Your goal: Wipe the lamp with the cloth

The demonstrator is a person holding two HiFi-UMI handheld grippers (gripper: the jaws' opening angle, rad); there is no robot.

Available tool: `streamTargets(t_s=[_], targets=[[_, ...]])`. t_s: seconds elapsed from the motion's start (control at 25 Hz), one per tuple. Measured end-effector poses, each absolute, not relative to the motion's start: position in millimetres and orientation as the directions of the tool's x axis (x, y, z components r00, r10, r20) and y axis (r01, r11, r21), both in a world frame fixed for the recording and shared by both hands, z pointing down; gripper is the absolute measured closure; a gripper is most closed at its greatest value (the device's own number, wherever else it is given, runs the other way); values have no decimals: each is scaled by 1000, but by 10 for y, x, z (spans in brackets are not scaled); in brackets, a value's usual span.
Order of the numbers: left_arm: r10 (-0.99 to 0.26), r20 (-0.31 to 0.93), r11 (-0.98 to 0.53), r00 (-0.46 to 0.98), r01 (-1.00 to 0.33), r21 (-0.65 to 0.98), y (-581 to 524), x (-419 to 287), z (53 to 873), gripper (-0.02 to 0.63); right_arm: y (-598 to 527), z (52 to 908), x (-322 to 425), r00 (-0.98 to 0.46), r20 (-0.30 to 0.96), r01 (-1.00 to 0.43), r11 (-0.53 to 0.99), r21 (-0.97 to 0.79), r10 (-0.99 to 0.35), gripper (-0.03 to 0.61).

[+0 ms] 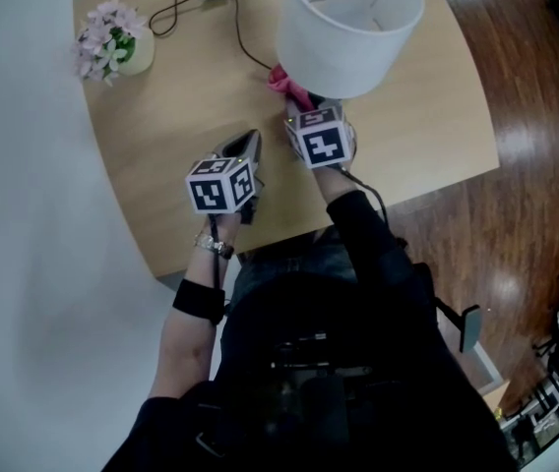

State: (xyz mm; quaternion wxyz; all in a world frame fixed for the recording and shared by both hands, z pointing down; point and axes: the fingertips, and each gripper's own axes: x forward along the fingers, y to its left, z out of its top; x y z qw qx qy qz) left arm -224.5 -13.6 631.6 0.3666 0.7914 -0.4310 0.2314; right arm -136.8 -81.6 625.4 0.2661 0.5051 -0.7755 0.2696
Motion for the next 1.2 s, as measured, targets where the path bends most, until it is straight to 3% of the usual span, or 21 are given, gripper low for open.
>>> streamTargets(t_s=[0.8, 1.2], targets=[[-485, 698, -383, 527, -845, 372, -406, -1391, 6258, 611, -903, 6274, -282, -350, 723, -918, 370, -139, -595, 503], [-504, 751, -263, 427, -904, 337, -492, -1120, 6324, 611, -1401, 6260, -295, -536, 703, -772, 609, -183, -468, 503]])
